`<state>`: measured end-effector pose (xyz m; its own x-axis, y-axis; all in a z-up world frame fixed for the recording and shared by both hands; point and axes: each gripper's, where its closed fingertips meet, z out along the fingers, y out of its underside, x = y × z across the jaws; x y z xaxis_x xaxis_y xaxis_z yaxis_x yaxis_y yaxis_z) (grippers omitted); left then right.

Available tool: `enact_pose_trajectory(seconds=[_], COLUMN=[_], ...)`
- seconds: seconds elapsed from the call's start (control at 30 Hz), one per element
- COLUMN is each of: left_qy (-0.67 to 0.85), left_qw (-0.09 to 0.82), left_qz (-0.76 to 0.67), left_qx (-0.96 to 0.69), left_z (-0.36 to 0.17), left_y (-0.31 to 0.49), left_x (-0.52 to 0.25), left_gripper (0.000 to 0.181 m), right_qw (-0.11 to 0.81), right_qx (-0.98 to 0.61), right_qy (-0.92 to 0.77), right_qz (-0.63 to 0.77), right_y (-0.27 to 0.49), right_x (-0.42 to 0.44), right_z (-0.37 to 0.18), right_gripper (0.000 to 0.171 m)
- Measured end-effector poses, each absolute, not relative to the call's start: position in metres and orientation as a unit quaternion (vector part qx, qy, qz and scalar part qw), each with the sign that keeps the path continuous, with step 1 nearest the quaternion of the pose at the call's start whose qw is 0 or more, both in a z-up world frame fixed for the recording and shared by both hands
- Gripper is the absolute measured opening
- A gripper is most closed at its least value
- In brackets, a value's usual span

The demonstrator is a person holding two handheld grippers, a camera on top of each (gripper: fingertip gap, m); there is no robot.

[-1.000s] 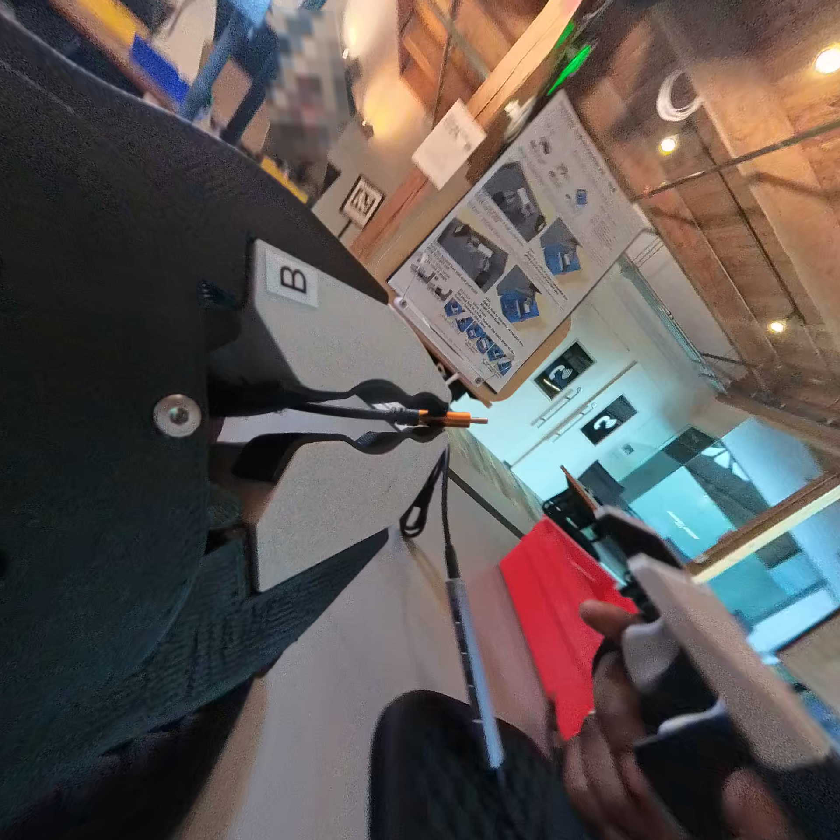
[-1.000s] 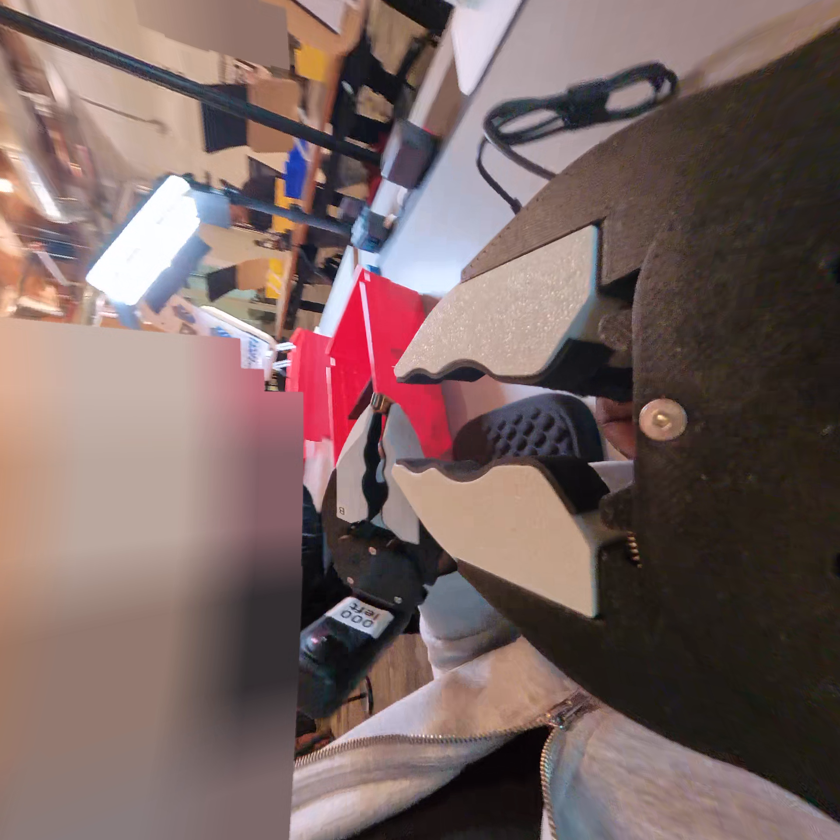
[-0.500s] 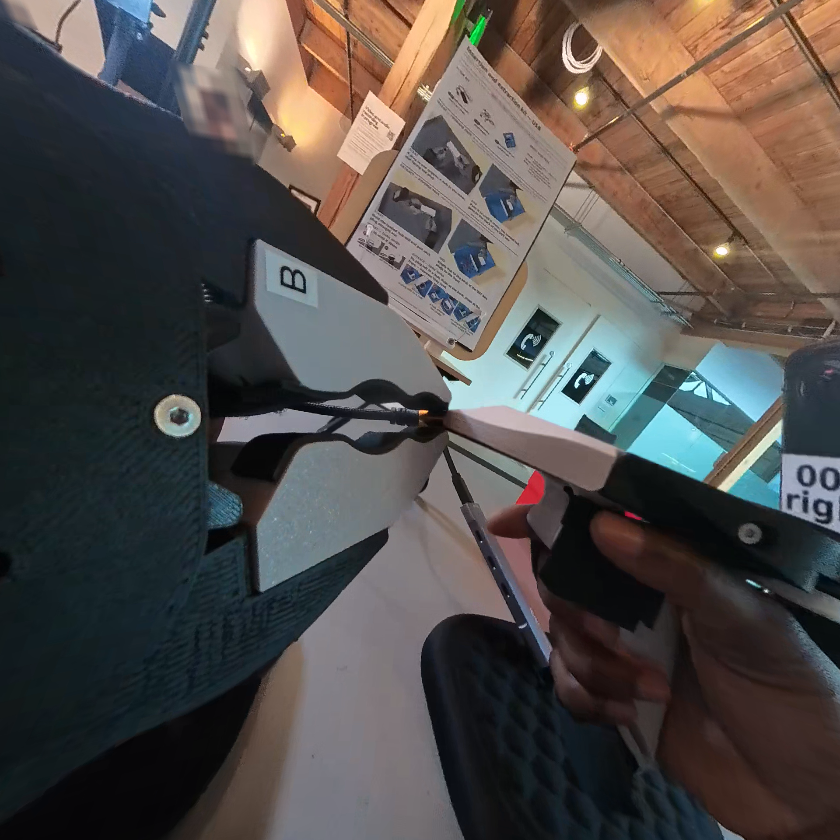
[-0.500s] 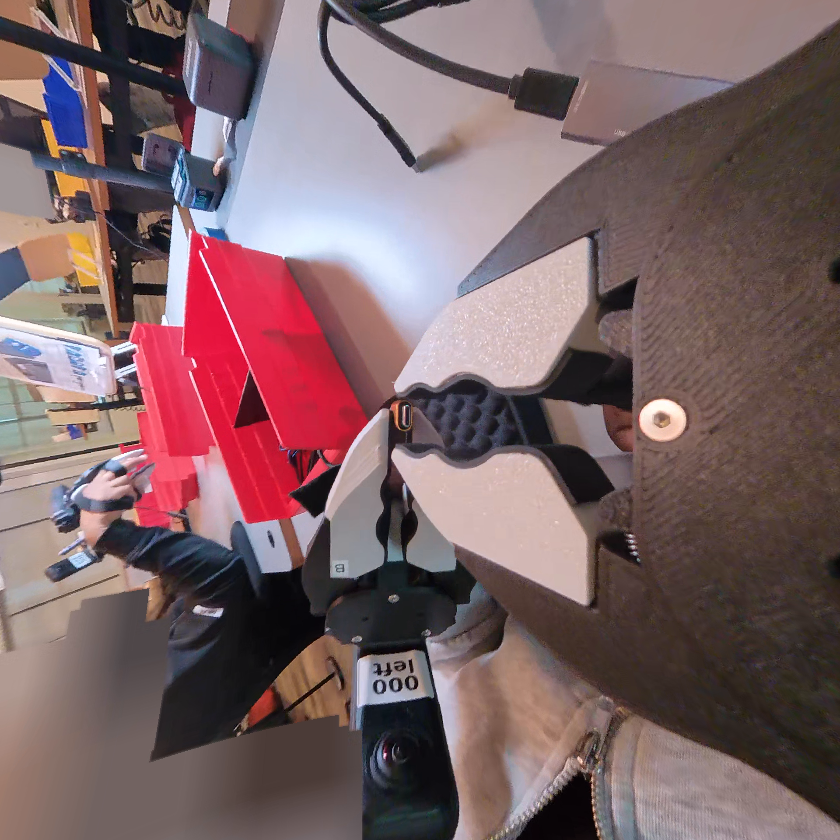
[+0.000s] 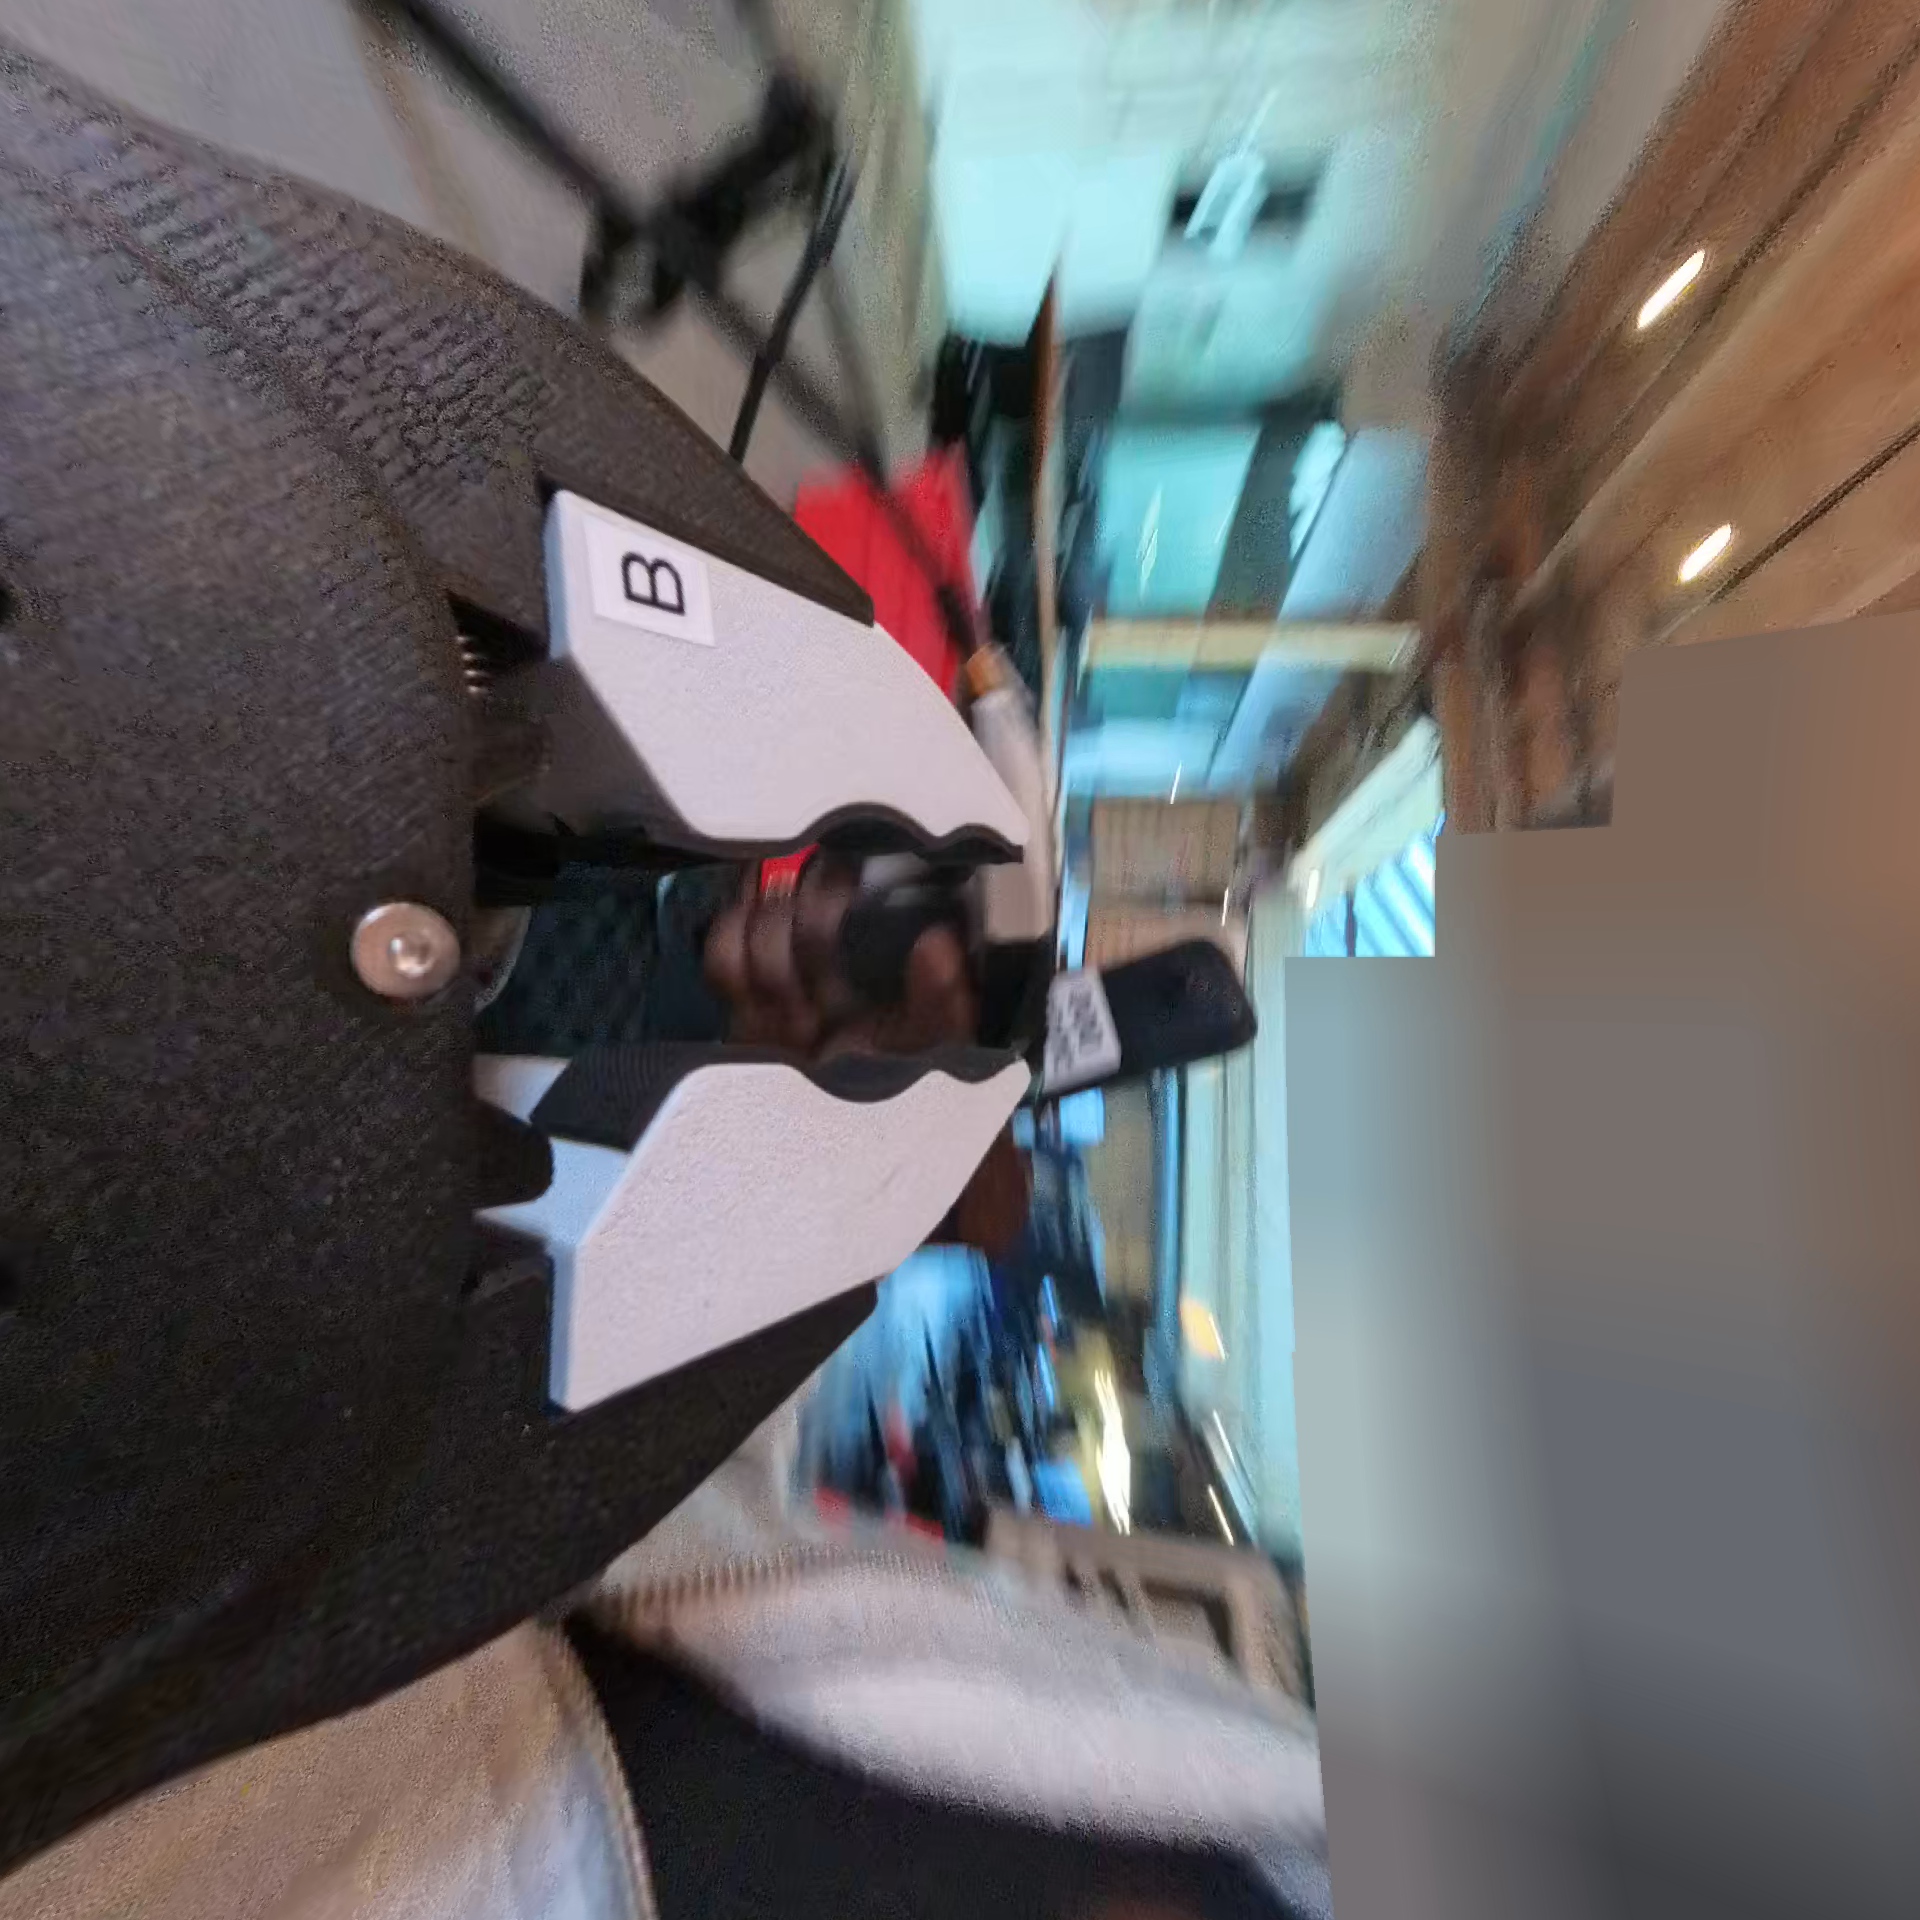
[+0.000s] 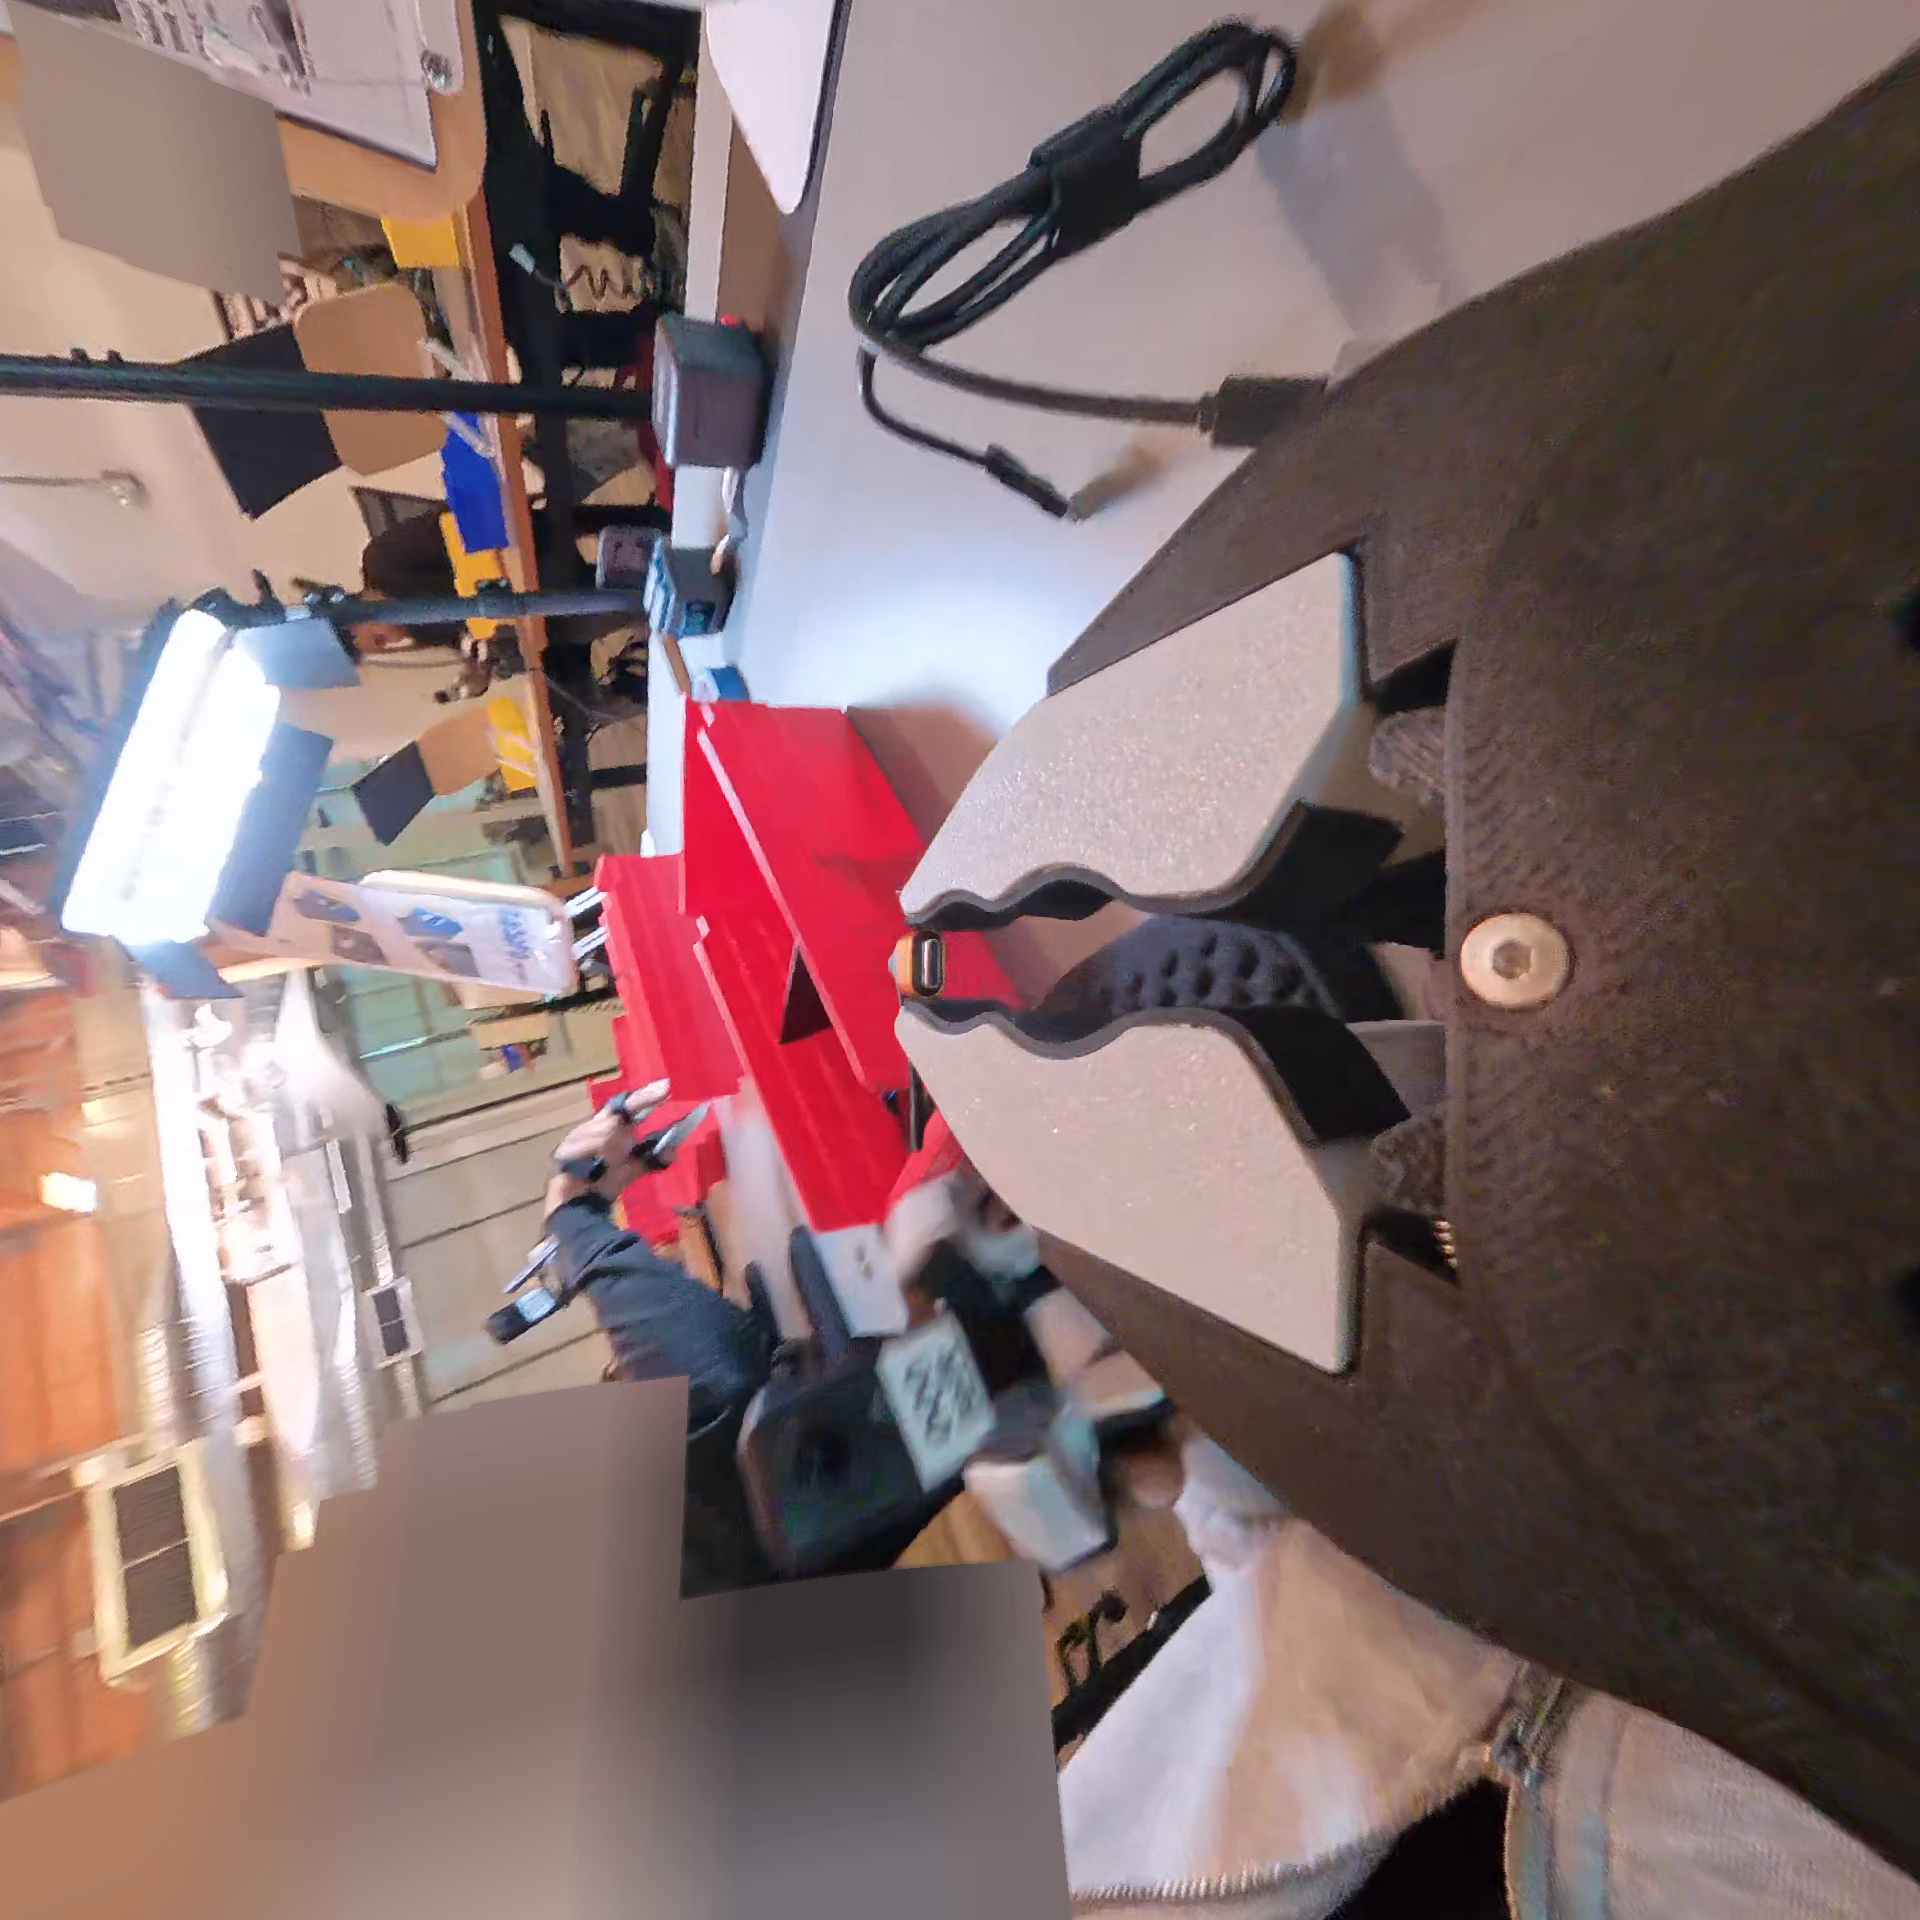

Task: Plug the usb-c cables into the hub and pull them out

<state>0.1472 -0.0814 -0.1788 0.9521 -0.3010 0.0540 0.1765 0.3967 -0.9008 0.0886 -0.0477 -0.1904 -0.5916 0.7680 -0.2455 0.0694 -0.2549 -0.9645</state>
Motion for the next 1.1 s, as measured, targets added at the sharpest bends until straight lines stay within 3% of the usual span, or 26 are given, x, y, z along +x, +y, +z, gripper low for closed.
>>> enact_pose_trajectory(seconds=[0.07, 0.2, 0.33, 0.43, 1.1], left_qy=[0.005, -0.044, -0.008, -0.005, 0.023], left_qw=[0.813, 0.858, 0.851, 0.845, 0.809], left_qz=[-0.245, -0.25, -0.239, -0.246, -0.216], left_qx=[-0.527, -0.447, -0.467, -0.475, -0.546], left_z=[-0.19, -0.176, -0.171, -0.172, -0.195], left_y=[-0.071, -0.082, -0.088, -0.09, -0.08], left_x=[0.142, 0.118, 0.124, 0.124, 0.126], left_gripper=[0.039, 0.04, 0.04, 0.027, 0.013], right_qw=[0.22, 0.138, 0.133, 0.139, 0.193], right_qx=[-0.349, -0.293, -0.268, -0.258, -0.235], right_qy=[-0.535, -0.533, -0.568, -0.583, -0.645], right_qz=[0.737, 0.782, 0.767, 0.758, 0.701], right_y=[-0.056, -0.076, -0.085, -0.089, -0.085], right_x=[0.097, 0.115, 0.118, 0.119, 0.122], right_z=[-0.177, -0.166, -0.178, -0.182, -0.196], right_gripper=[0.011, 0.011, 0.012, 0.012, 0.013])
